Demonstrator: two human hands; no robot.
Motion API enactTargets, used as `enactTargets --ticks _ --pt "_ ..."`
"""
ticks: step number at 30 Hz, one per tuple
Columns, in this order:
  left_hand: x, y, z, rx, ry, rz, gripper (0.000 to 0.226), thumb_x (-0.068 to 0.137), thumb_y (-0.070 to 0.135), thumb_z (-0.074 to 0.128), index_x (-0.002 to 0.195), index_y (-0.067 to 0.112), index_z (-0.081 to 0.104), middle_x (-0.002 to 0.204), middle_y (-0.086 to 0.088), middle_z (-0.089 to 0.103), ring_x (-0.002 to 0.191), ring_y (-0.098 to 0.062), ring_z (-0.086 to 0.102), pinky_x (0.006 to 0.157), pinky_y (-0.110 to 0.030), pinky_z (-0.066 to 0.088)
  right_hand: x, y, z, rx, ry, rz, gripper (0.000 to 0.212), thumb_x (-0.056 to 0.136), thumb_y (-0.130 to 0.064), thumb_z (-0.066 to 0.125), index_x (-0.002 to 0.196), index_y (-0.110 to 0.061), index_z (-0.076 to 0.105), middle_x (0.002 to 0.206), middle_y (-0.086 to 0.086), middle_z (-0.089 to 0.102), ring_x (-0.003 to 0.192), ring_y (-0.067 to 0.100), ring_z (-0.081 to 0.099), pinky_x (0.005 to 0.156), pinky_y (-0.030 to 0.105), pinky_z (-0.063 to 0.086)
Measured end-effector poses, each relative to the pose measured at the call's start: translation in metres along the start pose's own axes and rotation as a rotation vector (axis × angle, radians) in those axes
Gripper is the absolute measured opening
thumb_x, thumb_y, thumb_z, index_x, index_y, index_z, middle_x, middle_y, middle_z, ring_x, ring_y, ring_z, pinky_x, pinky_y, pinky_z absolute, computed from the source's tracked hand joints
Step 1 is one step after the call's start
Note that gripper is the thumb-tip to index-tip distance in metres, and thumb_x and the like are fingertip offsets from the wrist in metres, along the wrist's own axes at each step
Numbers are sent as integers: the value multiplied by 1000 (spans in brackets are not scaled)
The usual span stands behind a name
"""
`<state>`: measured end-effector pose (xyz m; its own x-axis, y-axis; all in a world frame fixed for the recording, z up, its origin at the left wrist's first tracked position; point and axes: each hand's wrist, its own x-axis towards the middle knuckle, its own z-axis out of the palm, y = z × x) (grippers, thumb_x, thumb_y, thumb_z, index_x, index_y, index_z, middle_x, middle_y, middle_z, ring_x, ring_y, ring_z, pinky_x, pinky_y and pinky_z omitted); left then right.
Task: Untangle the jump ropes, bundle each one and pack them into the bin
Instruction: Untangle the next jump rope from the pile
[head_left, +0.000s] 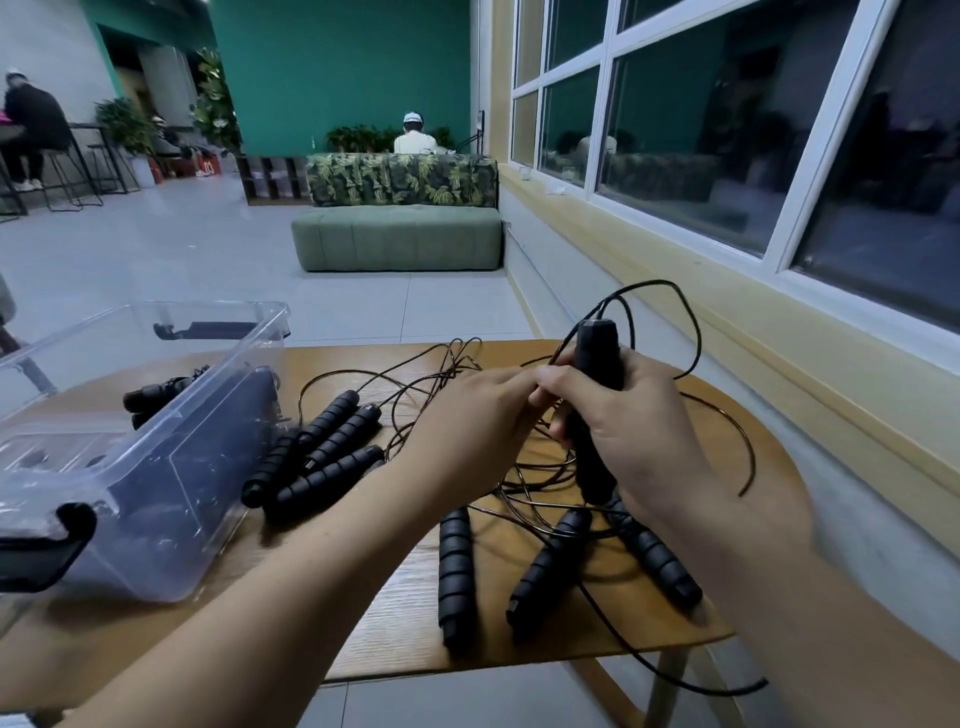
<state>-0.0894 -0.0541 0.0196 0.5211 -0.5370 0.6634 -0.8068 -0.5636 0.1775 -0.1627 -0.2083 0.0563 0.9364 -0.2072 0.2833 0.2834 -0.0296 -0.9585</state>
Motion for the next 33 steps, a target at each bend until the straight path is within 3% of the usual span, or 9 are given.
enactTargets --ticks 3,6,8,11,15,21,27,33 --pt "-3 0 4 -57 -40 -72 19 105 38 39 96 32 56 90 16 55 80 -22 58 63 -40 50 -4 -2 1 -23 -33 -17 13 95 -7 75 85 -12 69 79 16 76 60 26 61 56 34 52" --pt "-5 -7 8 -86 -72 -139 36 107 48 34 101 24 60 92 6 63 79 -19 53 65 -38 44 -7 -9 2 28 -71 -16 25 95 -6 74 74 -19 73 80 20 74 61 27 59 56 32 51" --pt "-8 -21 13 -73 -89 -176 43 107 53 34 102 20 60 92 5 63 80 -18 54 67 -39 46 -8 -16 -1 108 -82 -7 18 96 -8 74 79 -14 73 82 20 74 61 26 58 56 31 51" --pt "-16 -47 23 -87 -111 -253 22 110 37 50 103 20 62 95 9 60 86 -14 54 76 -41 50 -6 -21 -10 190 -58 -9 12 98 -11 74 86 -7 71 85 17 75 62 21 59 60 28 52" --pt "-17 -66 22 -112 -47 -302 21 110 34 53 109 21 68 104 11 64 92 -12 58 79 -35 49 4 -23 -22 308 73 30 9 97 -10 73 92 -5 67 82 12 73 59 17 57 56 25 50" --pt "-7 -67 7 -34 95 -313 28 109 39 49 108 21 70 101 9 73 92 -17 65 82 -42 53 11 -21 -28 334 163 48 9 96 -16 77 97 -12 70 84 8 75 60 14 58 55 24 50" --pt "6 -39 -7 108 188 -248 30 110 40 43 113 25 68 102 13 74 100 -17 67 91 -44 45 7 -13 -16 219 54 26 16 96 -19 78 110 -11 76 90 11 78 60 16 59 57 25 52" --pt "10 -2 -11 156 227 -92 26 110 35 46 115 21 68 102 8 73 95 -20 64 83 -41 43 5 -2 -3 68 43 61 13 96 -24 80 98 -11 77 85 8 79 58 18 61 55 29 52"
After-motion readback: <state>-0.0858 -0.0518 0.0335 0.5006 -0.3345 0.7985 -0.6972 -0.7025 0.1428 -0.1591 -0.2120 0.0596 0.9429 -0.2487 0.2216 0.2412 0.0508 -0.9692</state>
